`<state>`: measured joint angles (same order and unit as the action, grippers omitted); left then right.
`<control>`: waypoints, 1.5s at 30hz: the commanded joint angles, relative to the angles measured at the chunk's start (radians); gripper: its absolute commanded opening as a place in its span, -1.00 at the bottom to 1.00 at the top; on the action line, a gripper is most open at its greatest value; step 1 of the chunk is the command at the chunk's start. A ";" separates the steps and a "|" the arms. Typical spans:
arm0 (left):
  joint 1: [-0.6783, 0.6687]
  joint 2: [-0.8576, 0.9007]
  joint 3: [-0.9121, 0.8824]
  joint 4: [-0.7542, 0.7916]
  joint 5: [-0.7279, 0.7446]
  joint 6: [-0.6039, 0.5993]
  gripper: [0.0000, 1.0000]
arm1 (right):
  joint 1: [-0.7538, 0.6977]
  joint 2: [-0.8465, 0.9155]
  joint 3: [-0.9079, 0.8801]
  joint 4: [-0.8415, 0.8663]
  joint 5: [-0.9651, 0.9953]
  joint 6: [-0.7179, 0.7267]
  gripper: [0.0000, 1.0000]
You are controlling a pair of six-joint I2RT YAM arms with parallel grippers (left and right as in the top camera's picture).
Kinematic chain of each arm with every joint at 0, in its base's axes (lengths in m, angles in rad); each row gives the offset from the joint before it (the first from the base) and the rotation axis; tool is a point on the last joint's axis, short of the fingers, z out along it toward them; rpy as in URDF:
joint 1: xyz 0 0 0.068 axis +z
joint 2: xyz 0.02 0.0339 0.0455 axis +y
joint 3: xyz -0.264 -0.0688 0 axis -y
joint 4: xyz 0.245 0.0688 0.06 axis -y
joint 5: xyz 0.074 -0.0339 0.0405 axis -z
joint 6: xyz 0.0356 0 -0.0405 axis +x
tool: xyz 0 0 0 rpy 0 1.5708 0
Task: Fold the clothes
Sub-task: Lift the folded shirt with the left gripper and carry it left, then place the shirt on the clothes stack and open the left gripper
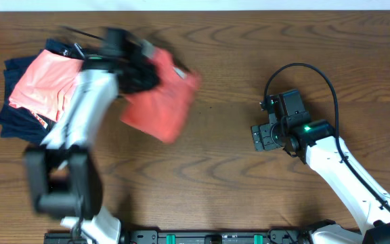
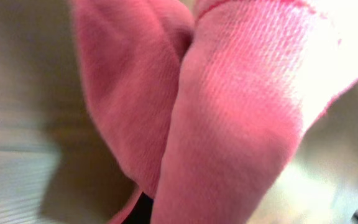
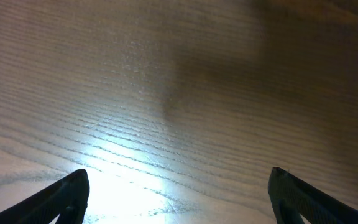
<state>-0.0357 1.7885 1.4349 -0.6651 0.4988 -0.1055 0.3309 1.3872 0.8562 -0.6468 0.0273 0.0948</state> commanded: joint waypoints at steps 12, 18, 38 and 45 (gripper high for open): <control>0.551 -0.189 0.028 0.127 -0.134 -0.006 -0.81 | -0.006 -0.007 0.018 0.000 0.014 0.002 0.80; 0.647 -0.091 0.027 0.164 -0.134 -0.064 0.31 | -0.005 -0.007 0.018 -0.004 0.014 0.005 0.80; 0.479 -0.152 0.028 0.140 0.045 -0.057 0.96 | -0.039 -0.007 0.018 0.177 -0.108 0.045 0.98; 0.106 -0.117 0.018 -0.119 -0.226 0.001 0.96 | -0.172 0.000 0.034 0.183 -0.220 0.113 0.99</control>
<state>0.1783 1.6489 1.4570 -0.7181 0.4198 -0.1505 0.2241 1.3872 0.8612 -0.4366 -0.1387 0.1524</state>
